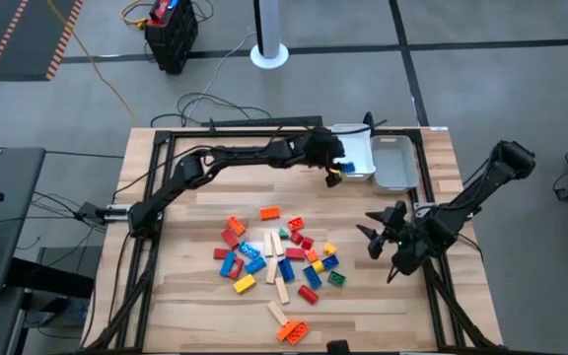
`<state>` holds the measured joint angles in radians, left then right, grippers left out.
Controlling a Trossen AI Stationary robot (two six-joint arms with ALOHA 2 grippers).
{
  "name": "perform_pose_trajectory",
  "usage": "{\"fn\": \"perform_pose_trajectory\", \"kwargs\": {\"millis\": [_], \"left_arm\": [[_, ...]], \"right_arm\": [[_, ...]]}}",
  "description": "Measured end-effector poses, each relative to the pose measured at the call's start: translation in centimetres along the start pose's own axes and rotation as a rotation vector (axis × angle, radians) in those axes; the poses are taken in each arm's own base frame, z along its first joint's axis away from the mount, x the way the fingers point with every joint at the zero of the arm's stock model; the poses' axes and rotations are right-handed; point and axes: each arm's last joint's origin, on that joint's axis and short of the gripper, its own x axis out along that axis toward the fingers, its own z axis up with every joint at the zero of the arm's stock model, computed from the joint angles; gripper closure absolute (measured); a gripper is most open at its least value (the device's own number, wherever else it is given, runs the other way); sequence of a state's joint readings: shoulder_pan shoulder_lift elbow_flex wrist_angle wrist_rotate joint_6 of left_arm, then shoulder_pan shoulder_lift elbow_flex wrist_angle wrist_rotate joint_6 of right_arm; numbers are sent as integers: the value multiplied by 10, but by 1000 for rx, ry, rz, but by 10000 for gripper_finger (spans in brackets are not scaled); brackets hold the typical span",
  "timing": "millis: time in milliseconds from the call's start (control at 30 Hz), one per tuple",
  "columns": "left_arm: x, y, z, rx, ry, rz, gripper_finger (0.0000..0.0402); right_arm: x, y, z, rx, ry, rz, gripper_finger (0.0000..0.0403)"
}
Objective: Sort blocks by size
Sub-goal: Put the large blue game piece into the white bin, then put the large orange game piece into the white bin
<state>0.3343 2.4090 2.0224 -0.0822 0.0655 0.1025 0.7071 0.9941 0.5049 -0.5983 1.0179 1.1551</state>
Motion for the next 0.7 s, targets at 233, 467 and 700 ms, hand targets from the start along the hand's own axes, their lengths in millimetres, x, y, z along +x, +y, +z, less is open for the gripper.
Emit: {"fn": "perform_pose_trajectory", "kwargs": {"millis": [233,467,700], "left_arm": [[-30,-2,16,98,111,-75,229],[-83,-51,16,211,224,-212,229],[-157,-95,-29,190,254,-188,228]], "right_arm": [[1,1,0,-3,-4,-3,144],[1,1,-1,-25,-3,-4,144],[1,1,0,-29,-5,-6,144]]}}
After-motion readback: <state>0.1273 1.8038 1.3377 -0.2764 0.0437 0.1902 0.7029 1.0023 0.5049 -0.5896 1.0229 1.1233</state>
